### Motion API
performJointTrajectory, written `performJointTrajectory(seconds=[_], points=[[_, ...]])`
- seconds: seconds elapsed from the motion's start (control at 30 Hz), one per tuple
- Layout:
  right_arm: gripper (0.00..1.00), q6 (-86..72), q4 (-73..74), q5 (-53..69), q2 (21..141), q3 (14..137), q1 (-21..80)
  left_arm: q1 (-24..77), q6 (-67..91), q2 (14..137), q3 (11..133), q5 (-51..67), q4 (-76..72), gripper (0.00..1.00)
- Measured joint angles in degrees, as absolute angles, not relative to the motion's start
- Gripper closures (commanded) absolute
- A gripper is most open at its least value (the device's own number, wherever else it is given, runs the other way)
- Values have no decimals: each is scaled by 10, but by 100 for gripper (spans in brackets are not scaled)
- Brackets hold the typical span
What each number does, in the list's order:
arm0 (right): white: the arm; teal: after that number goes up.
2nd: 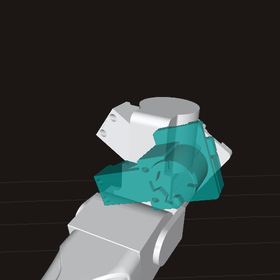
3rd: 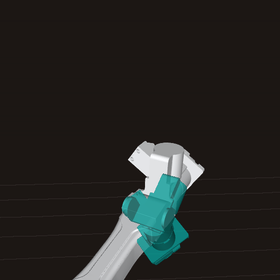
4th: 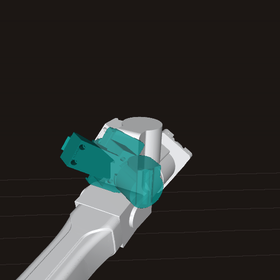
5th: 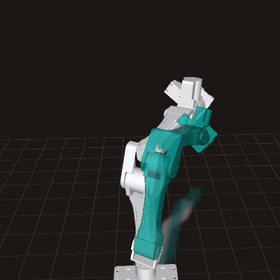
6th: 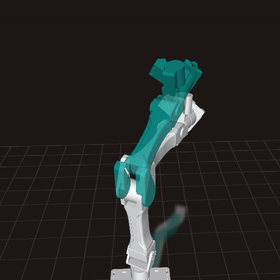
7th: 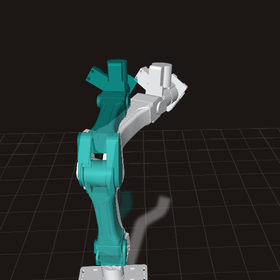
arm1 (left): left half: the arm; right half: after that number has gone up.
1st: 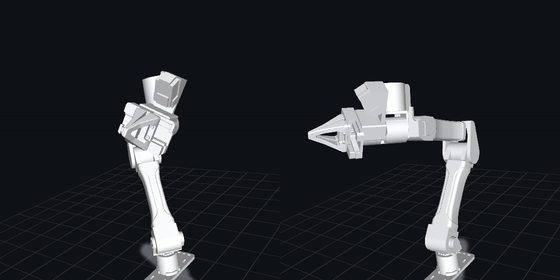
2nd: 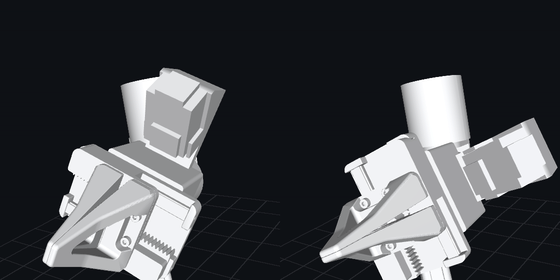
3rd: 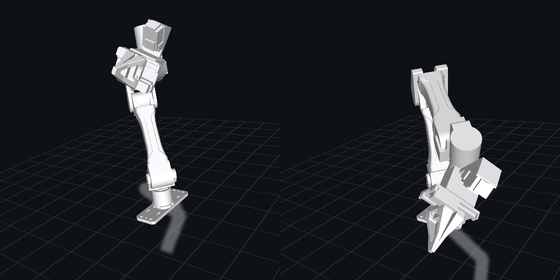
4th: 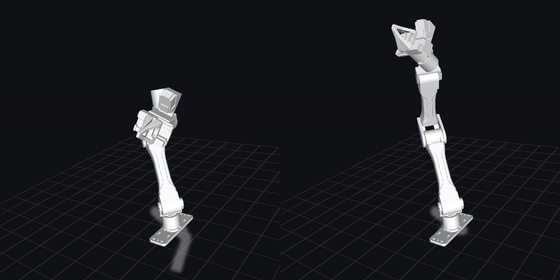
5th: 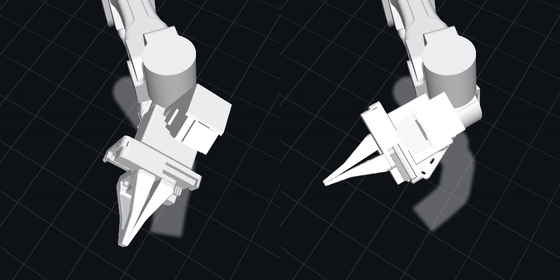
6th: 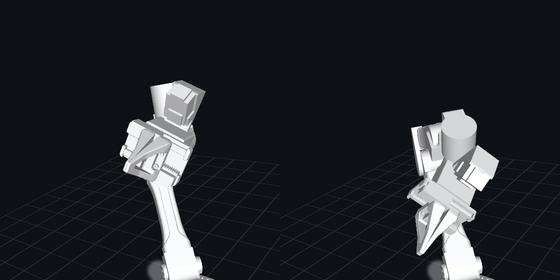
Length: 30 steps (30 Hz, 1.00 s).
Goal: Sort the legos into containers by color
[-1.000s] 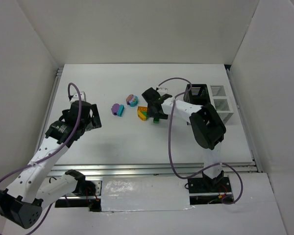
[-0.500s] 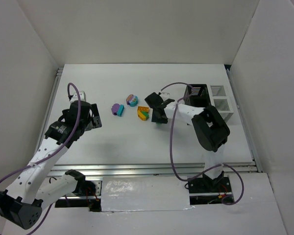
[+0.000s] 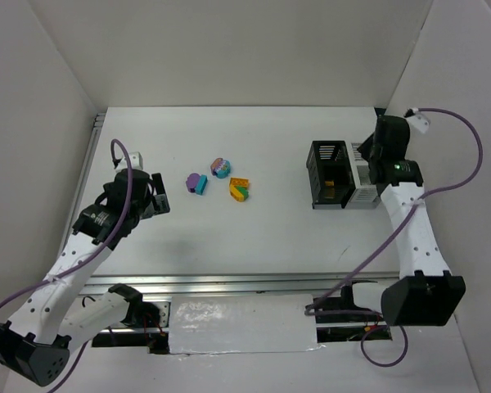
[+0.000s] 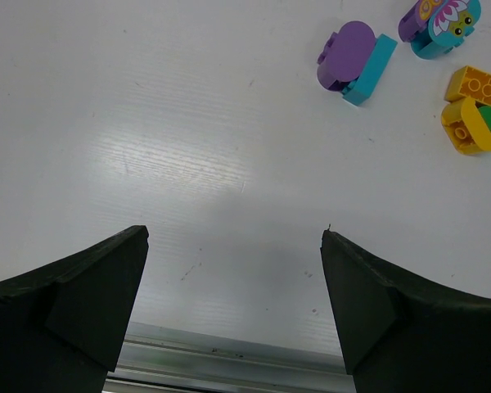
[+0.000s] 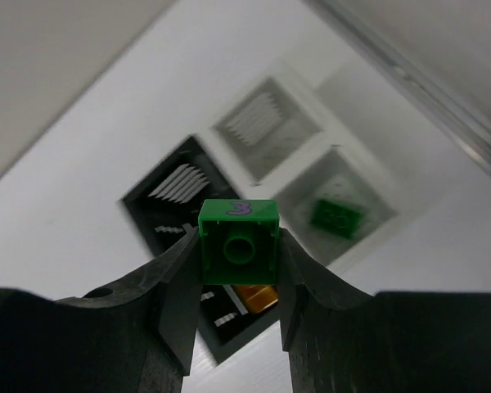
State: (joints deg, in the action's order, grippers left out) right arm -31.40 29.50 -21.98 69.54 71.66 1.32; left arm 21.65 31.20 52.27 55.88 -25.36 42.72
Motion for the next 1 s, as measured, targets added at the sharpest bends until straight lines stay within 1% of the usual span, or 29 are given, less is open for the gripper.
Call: performJointTrajectory(seconds=[0.1,0.17,0.27,0.3,0.37,0.4,0.43,0.47,0.5,0.53,0.57,0.6,0.63,0.67,0.7,0.73,0.83,0.87,0.9,1.0], points=[[100,-314,306,-215,726,692,-59,216,311,523,559,-252,425,1],[100,-314,318,-204,753,677,-81,216,309,523,559,-251,423,0],[96,-314,336,-201,795,674,-94,216,302,524,559,-246,423,1],[94,-314,338,-200,803,674,-94,216,301,524,559,-244,423,0],[93,-314,339,-197,810,674,-94,216,301,524,559,-241,423,1],[90,-315,339,-196,811,674,-95,216,301,524,559,-241,423,0],[87,-315,339,-196,813,675,-95,216,301,524,559,-241,423,1],[81,-315,338,-196,814,675,-96,216,301,524,559,-241,423,0],[79,-315,337,-195,816,675,-97,216,301,524,559,-240,423,1],[73,-315,336,-194,819,675,-98,216,300,524,559,-239,423,0],[49,-315,336,-192,823,676,-99,216,300,524,559,-238,423,0],[43,-316,336,-190,829,677,-101,216,300,525,559,-237,423,1],[39,-316,336,-189,837,679,-102,216,300,526,559,-237,423,0],[32,-317,336,-188,842,680,-103,216,300,528,559,-237,423,0],[30,-318,336,-188,847,681,-104,216,300,530,559,-237,423,0],[25,-318,334,-187,849,681,-104,216,300,531,559,-237,423,1],[20,-319,328,-186,849,683,-104,216,300,534,559,-232,423,0],[4,-319,327,-186,849,684,-104,216,300,534,559,-230,423,1],[0,-322,326,-183,849,684,-104,216,300,534,559,-228,422,1],[0,-318,321,-171,846,684,-104,216,300,538,559,-220,419,0]])
